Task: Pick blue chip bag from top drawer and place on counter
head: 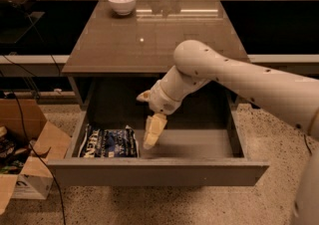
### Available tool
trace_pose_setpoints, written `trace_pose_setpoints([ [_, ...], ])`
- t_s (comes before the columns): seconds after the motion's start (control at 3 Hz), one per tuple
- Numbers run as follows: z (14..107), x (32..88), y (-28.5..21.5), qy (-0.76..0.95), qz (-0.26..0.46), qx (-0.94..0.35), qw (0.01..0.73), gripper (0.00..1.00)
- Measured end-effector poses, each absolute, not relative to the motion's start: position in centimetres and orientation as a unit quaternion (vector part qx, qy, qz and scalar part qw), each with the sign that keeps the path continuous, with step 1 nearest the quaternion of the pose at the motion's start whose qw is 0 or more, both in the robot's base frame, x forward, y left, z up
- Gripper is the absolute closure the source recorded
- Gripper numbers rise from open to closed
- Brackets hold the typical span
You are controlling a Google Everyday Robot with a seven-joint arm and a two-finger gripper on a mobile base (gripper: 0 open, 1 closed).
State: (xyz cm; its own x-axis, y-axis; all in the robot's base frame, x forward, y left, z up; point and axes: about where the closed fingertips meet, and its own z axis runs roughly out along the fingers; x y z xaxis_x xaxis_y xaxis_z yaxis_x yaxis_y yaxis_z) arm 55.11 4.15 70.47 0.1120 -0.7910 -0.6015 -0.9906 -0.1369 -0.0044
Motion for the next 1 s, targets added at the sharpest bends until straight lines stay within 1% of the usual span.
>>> trace_pose_setpoints([
  [0.67,66.5,56.2,9.2,0.609,0.275,-0.712,0.215,0.0],
  [1.0,64.2,55.1,11.5,0.602,0.303,-0.71,0.202,0.02],
])
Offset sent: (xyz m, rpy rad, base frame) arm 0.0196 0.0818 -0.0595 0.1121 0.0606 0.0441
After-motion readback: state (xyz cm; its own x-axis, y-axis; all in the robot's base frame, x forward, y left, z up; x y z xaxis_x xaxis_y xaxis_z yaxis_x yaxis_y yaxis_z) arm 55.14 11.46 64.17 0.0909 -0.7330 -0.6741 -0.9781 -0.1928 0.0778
